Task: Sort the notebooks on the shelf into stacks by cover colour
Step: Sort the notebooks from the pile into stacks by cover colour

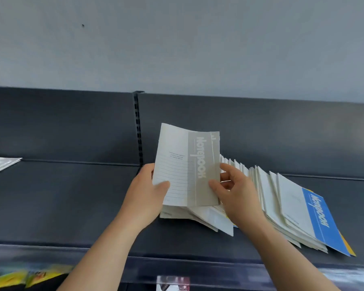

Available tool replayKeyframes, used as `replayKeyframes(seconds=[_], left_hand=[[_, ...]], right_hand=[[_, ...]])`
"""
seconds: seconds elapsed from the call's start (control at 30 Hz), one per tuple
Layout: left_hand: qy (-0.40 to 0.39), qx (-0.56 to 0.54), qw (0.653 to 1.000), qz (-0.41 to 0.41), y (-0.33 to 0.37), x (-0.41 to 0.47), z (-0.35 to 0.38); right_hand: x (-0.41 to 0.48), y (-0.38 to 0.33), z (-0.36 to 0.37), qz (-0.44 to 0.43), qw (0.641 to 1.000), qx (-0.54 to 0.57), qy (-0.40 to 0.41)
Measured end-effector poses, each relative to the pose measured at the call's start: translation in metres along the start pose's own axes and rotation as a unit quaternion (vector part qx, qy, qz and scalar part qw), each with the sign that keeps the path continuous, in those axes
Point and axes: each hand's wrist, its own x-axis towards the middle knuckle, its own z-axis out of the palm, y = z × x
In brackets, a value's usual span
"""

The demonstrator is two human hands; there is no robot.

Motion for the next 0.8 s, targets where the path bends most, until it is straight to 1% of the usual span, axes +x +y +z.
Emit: replayKeyframes(seconds=[0.27,0.57,0.8], left_hand=[[0.059,0.032,0.998,-0.013,-0.058,-0.001,-0.127],[0.083,0.1,0.991,-0.036,-0.128,-0.01,-0.267],[0.105,0.101,0.988,-0.058,-0.174,-0.018,-0.355]], right_hand=[[-0.009,-0.059,0.127,-0.044,0.996,0.033,-0.071],[-0.036,-0.115,0.274,-0.044,0.989,0.065,-0.125],[-0.052,-0.145,0.37,-0.041,0.983,0.069,-0.166]])
